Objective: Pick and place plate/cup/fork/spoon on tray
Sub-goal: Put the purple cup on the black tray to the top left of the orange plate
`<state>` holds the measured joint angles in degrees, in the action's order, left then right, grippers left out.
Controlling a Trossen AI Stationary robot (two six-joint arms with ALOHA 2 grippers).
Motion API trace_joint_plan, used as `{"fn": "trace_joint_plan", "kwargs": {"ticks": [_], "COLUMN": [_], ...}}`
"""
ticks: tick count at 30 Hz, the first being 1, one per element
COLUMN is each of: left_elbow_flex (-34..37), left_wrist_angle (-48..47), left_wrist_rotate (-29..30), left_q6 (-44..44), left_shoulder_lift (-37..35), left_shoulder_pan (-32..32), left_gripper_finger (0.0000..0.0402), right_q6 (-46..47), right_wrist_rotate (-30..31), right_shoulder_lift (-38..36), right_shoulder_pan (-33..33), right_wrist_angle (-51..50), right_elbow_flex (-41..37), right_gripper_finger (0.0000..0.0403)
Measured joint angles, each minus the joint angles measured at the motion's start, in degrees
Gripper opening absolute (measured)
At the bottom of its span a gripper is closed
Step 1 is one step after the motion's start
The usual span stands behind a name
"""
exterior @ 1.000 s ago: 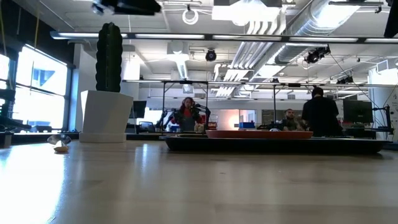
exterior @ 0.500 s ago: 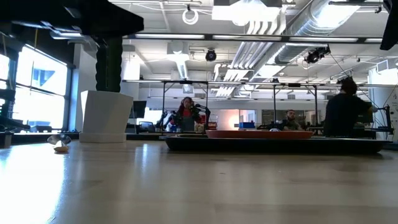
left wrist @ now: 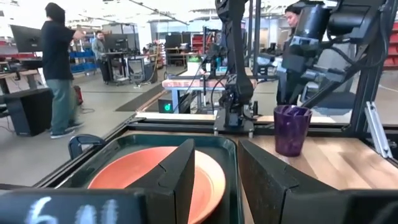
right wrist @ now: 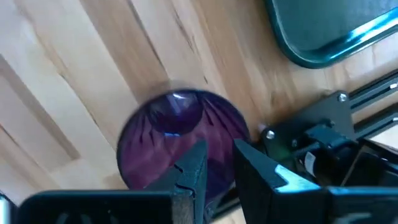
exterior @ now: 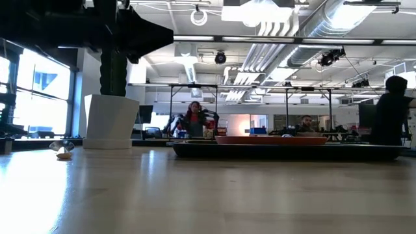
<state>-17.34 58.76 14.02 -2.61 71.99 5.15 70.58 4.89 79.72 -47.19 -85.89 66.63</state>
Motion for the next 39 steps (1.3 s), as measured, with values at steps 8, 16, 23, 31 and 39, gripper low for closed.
{"fn": "trace_joint_plan", "kwargs": {"ticks": [8,16,23,31,39], "left_elbow_flex": [0.0,0.0,0.0,0.0,0.0], "left_wrist_angle": [3.1,4.0,4.4,4.6,4.6], "left_wrist_rotate": [0.0,0.0,0.1,2.7,2.9], "left_q6": [0.9,0.5,0.4,-0.6,1.8], "left_shoulder_lift": [0.0,0.0,0.0,0.0,0.2], "left_shoulder_pan": [0.0,0.0,0.0,0.0,0.0], "left_gripper_finger": [0.0110,0.0111,0.0111,0.0111,0.0111], "right_q6": [2.8,2.6,2.9,1.1,0.5], "right_wrist_rotate": [6.3,6.0,0.5,-0.9,4.3], "right_shoulder_lift": [0.0,-0.1,-0.7,-0.7,-0.7], "right_shoulder_pan": [-2.9,-2.8,-2.6,-2.6,-2.6], "right_wrist_angle": [-3.2,-3.9,-3.3,5.0,5.2], "right_elbow_flex": [0.0,-0.5,-9.7,-14.6,-12.0], "right_gripper_finger": [0.0100,0.0194,0.0196,0.0193,0.0076]}}
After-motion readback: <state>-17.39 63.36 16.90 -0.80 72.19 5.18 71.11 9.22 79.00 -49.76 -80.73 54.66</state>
